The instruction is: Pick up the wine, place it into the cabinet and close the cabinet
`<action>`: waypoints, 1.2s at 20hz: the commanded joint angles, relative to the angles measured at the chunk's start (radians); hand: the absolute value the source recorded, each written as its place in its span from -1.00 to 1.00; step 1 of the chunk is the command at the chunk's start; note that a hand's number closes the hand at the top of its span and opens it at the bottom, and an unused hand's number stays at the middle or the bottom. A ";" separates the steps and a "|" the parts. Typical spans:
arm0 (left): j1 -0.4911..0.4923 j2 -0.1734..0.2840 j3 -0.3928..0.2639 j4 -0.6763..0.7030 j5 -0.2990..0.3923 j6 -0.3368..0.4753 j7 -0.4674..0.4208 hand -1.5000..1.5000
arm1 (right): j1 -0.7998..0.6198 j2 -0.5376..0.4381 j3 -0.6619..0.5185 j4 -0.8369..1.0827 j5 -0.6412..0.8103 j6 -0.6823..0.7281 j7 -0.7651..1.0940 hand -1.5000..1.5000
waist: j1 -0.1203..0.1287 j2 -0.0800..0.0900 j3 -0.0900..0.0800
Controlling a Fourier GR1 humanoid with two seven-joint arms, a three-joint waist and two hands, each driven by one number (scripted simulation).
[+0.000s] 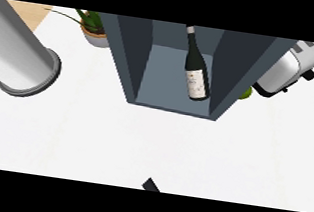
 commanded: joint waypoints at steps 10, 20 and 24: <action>0.094 0.064 0.150 0.123 0.026 -0.225 -0.019 -1.00 | -0.503 0.152 -0.282 0.515 -0.125 -0.124 -0.055 1.00 | 0.002 0.013 0.004; 0.141 0.021 0.215 0.141 -0.010 -0.265 0.012 -1.00 | -0.706 0.154 -0.488 0.932 -0.377 0.179 -0.250 1.00 | -0.002 0.019 0.005; 0.132 0.029 0.241 0.128 0.003 -0.258 0.043 -1.00 | -0.700 0.154 -0.431 0.995 -0.554 0.399 -0.146 1.00 | 0.020 0.026 0.004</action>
